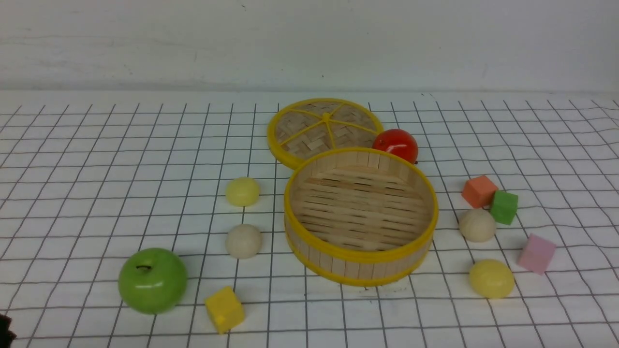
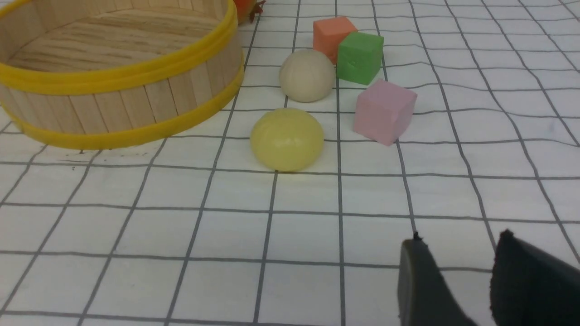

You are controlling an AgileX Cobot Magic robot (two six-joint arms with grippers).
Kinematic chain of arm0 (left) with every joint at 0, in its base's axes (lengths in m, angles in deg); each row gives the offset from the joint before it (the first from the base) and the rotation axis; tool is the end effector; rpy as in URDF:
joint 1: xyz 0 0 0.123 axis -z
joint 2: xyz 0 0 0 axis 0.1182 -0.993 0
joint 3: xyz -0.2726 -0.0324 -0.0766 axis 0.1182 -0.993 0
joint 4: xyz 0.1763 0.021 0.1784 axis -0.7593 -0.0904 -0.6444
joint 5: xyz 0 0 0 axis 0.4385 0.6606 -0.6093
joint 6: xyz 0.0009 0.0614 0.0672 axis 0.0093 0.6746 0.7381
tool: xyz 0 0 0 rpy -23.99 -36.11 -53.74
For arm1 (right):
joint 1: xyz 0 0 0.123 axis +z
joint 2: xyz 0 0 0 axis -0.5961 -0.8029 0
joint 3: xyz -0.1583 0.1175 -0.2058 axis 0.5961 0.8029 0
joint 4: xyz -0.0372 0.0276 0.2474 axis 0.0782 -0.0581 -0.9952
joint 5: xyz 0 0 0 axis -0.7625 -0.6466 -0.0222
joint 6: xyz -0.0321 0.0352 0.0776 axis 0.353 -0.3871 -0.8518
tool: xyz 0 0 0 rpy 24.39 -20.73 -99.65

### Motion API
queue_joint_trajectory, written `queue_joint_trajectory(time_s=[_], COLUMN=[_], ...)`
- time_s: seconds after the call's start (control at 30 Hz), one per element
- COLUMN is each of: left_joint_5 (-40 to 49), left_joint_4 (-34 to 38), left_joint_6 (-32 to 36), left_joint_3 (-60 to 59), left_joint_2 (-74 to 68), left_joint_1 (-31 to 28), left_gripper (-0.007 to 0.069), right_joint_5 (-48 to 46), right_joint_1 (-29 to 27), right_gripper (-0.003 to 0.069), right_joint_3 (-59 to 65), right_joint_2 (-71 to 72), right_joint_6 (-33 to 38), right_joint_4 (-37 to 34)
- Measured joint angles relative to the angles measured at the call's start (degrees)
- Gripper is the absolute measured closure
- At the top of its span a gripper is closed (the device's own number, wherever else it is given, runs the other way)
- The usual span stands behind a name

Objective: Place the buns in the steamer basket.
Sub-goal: Use the left arm to grab a steamed stuffed bun

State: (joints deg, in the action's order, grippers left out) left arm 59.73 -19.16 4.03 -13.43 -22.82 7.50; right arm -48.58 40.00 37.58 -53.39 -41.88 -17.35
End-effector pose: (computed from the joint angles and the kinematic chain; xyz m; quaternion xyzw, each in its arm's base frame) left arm 0.0569 -0.0030 0.2003 -0.3632 0.5947 -0.3969 0.5974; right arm 0.0518 0.0056 0.1728 -0.0274 0.8074 0.0323 0.5885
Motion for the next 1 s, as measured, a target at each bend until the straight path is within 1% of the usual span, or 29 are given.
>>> queue_joint_trajectory(time_s=[0.07, 0.13, 0.17, 0.2, 0.27, 0.3, 0.4, 0.43, 0.5, 0.53, 0.57, 0.63, 0.67, 0.73, 0.77, 0.8, 0.87, 0.9, 0.93, 1.0], left_joint_5=[1.4, 7.2, 7.9, 13.5, 20.3, 23.5, 35.9, 42.6, 50.2, 51.6, 55.3, 56.5, 56.5, 55.5, 54.3, 54.1, 52.2, 51.8, 51.4, 51.5], left_joint_4=[1.5, 1.0, 0.9, -0.2, -1.5, -2.2, -5.9, -8.0, -11.5, -12.3, -15.2, -17.7, -17.7, -18.3, -18.2, -18.1, -18.1, -18.1, -18.4, -20.1], left_joint_6=[-0.7, 1.9, 2.3, 6.2, 11.9, 13.5, 16.1, 16.7, 17.6, 17.8, 19.8, 22.6, 22.9, 26.1, 27.4, 27.4, 28.2, 28.2, 27.9, 26.4], left_joint_3=[1.3, 6.8, 6.8, 12.0, 18.3, 21.7, 30.7, 34.2, 39.4, 39.8, 43.3, 46.2, 46.5, 49.9, 51.8, 52.1, 56.0, 56.7, 59.8, 63.7], left_joint_2=[0.0, 0.0, 0.0, -0.1, -1.9, -3.8, -14.9, -20.4, -29.1, -31.0, -38.4, -47.1, -47.1, -56.7, -61.5, -62.2, -68.6, -69.6, -73.0, -77.6], left_joint_1=[0.2, 1.5, 1.7, 2.8, 4.3, 4.7, 5.1, 5.2, 5.2, 5.2, 5.2, 5.2, 5.2, 5.7, 7.1, 7.1, 13.0, 14.1, 18.1, 22.6], left_gripper=[0.0429, 0.0496, 0.0496, 0.0546, 0.06, 0.0617, 0.0638, 0.0638, 0.0638, 0.0638, 0.0638, 0.0638, 0.0638, 0.0638, 0.0638, 0.0638, 0.0638, 0.0638, 0.0638, 0.0638], right_joint_5=[0.0, 0.0, 0.0, 0.0, 0.0, 0.0, 0.0, 0.0, 0.0, 0.0, 0.0, 0.0, 0.0, 0.0, 0.0, 0.0, 0.0, 0.0, 0.0, 0.0], right_joint_1=[0.0, 0.0, 0.0, 0.0, 0.0, 0.0, 0.0, 0.0, 0.0, 0.0, 0.0, 0.0, 0.0, 0.0, 0.0, 0.0, 0.0, 0.0, 0.0, 0.0], right_gripper=[0.042, 0.042, 0.042, 0.042, 0.042, 0.042, 0.042, 0.042, 0.042, 0.042, 0.042, 0.042, 0.042, 0.042, 0.042, 0.042, 0.042, 0.042, 0.042, 0.042], right_joint_3=[0.0, 0.0, 0.0, 0.0, 0.0, 0.0, 0.0, 0.0, 0.0, 0.0, 0.0, 0.0, 0.0, 0.0, 0.0, 0.0, 0.0, 0.0, 0.0, 0.0], right_joint_2=[0.0, 0.0, 0.0, 0.0, 0.0, 0.0, 0.0, 0.0, 0.0, 0.0, 0.0, 0.0, 0.0, 0.0, 0.0, 0.0, 0.0, 0.0, 0.0, 0.0], right_joint_6=[0.0, 0.0, 0.0, 0.0, 0.0, 0.0, 0.0, 0.0, 0.0, 0.0, 0.0, 0.0, 0.0, 0.0, 0.0, 0.0, 0.0, 0.0, 0.0, 0.0], right_joint_4=[0.0, 0.0, 0.0, 0.1, 0.1, 0.1, 0.1, 0.1, 0.1, 0.1, 0.1, 0.1, 0.1, 0.1, 0.1, 0.1, 0.1, 0.1, 0.1, 0.1])
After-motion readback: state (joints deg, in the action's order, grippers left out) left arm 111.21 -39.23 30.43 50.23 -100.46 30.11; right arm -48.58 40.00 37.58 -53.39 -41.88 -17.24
